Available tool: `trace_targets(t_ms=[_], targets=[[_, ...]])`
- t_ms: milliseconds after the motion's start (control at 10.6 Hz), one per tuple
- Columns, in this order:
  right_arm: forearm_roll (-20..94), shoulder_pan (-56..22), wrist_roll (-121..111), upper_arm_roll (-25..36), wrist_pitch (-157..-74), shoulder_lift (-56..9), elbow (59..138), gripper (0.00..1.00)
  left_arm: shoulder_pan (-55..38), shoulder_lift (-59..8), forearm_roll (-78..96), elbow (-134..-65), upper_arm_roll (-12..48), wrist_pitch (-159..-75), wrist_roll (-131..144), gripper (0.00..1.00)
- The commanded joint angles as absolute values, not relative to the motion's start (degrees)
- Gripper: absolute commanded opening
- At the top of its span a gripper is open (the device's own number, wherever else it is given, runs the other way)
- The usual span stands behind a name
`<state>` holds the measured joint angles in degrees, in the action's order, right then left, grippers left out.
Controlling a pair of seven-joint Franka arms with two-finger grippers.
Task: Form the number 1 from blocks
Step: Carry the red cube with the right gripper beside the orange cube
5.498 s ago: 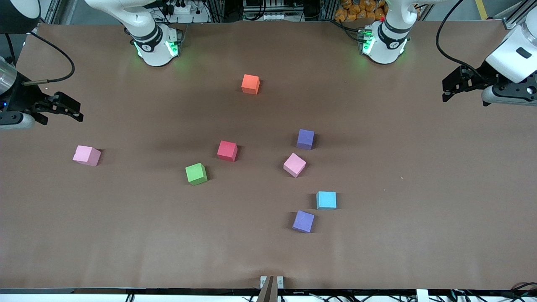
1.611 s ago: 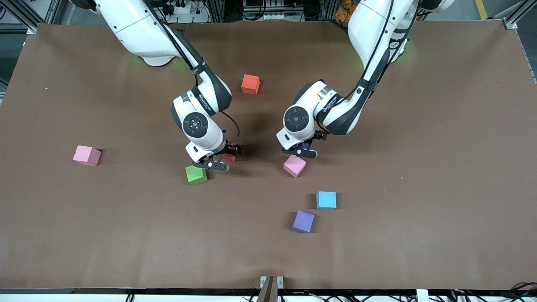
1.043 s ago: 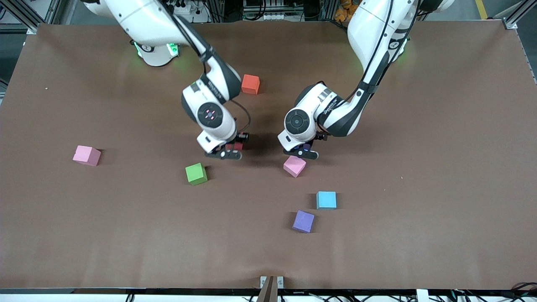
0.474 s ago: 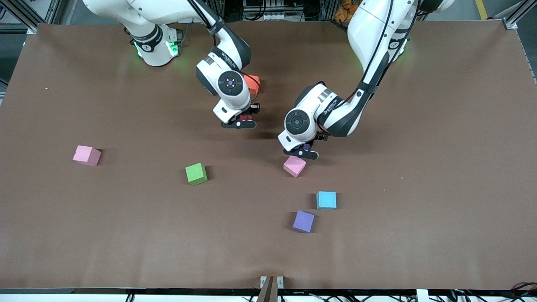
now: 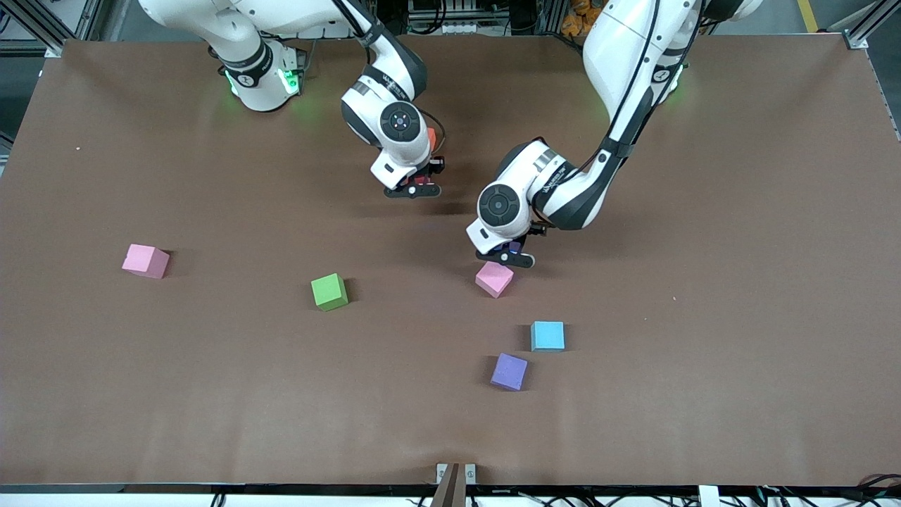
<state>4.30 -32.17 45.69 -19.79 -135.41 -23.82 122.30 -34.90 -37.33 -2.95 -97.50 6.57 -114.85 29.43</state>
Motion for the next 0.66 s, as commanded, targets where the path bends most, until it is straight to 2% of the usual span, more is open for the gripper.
trace_targets(t_ms=[0, 569], targets=[[4.7, -32.3, 46.8, -20.7, -138.0, -21.6, 126.1, 0.0, -34.5, -37.1, -4.1, -97.4, 6.6, -115.1, 29.3, 0.0], [4.7, -32.0, 48.4, -21.9, -136.8, -20.6, 127.4, 0.0, -34.4, -35.1, -4.1, -97.1, 6.4, -114.4, 30.1, 0.0]])
